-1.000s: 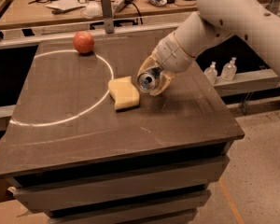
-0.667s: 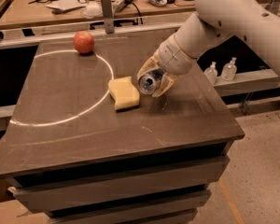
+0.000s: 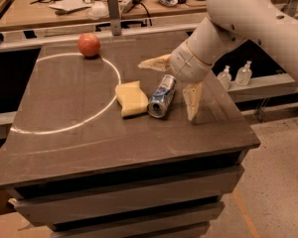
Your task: Knock redbull can over
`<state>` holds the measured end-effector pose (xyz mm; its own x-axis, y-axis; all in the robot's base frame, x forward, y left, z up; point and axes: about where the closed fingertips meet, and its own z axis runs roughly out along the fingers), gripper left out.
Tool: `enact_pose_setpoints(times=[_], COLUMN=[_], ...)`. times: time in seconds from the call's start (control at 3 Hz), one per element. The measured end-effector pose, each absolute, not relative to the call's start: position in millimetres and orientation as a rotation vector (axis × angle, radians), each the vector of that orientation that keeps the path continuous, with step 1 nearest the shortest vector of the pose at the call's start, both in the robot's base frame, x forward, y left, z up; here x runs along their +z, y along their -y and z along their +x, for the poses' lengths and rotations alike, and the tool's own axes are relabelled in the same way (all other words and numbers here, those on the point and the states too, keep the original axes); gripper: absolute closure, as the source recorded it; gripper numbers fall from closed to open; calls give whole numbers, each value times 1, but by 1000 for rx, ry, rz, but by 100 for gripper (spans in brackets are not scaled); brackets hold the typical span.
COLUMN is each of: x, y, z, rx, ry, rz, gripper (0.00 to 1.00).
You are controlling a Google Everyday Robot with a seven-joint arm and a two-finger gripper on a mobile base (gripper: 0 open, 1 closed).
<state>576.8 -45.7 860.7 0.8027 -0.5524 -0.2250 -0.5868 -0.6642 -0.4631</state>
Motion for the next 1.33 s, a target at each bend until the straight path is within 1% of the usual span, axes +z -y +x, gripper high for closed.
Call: enact_pose_setpoints(times=[0.33, 0.67, 1.0, 1.33], x=[861, 871, 902, 923], y=[50, 52, 60, 83], z=[573, 580, 604, 624], rx=[97, 45, -81, -220], ry=[-898, -937, -976, -1065], rz=[-2423, -2344, -2224, -2137], gripper=[0, 0, 0, 0])
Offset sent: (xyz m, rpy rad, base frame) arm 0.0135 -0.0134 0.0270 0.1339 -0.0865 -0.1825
